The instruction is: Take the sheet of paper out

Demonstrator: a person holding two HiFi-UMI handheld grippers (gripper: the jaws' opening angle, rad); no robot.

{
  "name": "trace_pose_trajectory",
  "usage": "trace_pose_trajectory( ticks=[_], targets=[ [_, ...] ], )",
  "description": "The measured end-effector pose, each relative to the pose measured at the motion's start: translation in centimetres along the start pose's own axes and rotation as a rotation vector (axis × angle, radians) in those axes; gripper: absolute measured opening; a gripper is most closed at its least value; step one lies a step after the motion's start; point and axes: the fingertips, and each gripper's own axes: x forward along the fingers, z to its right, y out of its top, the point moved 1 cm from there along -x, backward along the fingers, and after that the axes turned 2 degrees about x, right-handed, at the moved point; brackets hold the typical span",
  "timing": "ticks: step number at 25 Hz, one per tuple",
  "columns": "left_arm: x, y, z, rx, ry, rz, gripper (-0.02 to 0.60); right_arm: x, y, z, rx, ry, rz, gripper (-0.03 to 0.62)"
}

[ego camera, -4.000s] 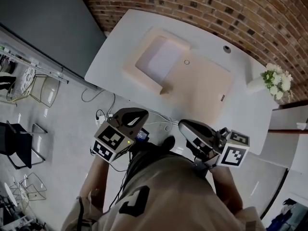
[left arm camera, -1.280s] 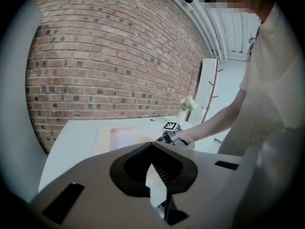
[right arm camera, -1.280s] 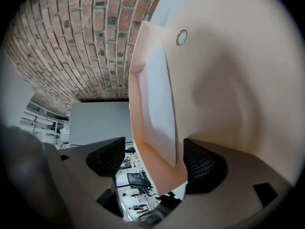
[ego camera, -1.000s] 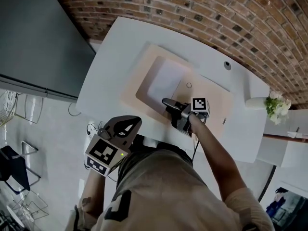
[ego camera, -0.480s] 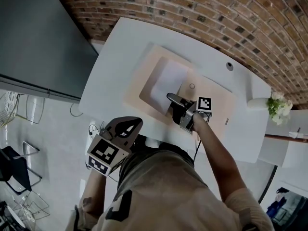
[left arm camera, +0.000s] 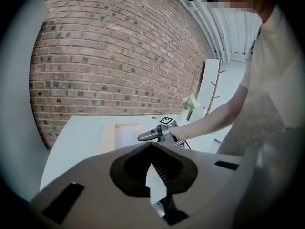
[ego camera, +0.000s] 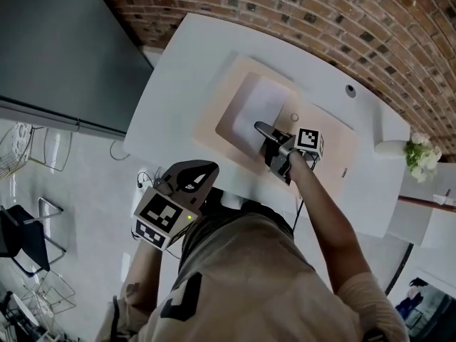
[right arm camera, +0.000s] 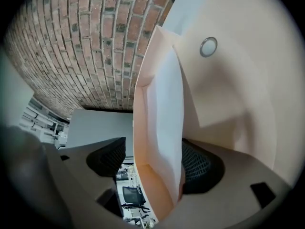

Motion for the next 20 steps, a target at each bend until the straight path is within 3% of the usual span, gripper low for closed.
trace_pose_trajectory(
  ticks=[6, 13, 17, 20],
  targets=[
    [-0.1, -0.5, 0.1, -0.007, 0.001, -0.008, 0.014, 0.9, -0.1, 0.3, -0.048, -0.043, 0.004, 0.344],
    [0.1, -0.3, 0.2, -0.006, -0.005, -0.009, 0.014, 0.9, -0.2, 2.0, -0.092, -0.132, 0.003, 0.192],
    [0.1, -0.3, 0.3, -0.006, -0.007, -0.012, 0.014, 0.6, 0.1, 3.3, -0.126, -0.221, 0.009, 0.06],
    [0.3, -0.2, 0.3, -0.005, -0.01, -0.01, 0.014, 0.3, 0.5, 3.7, -0.17, -0.282, 0.015, 0.025]
  ],
)
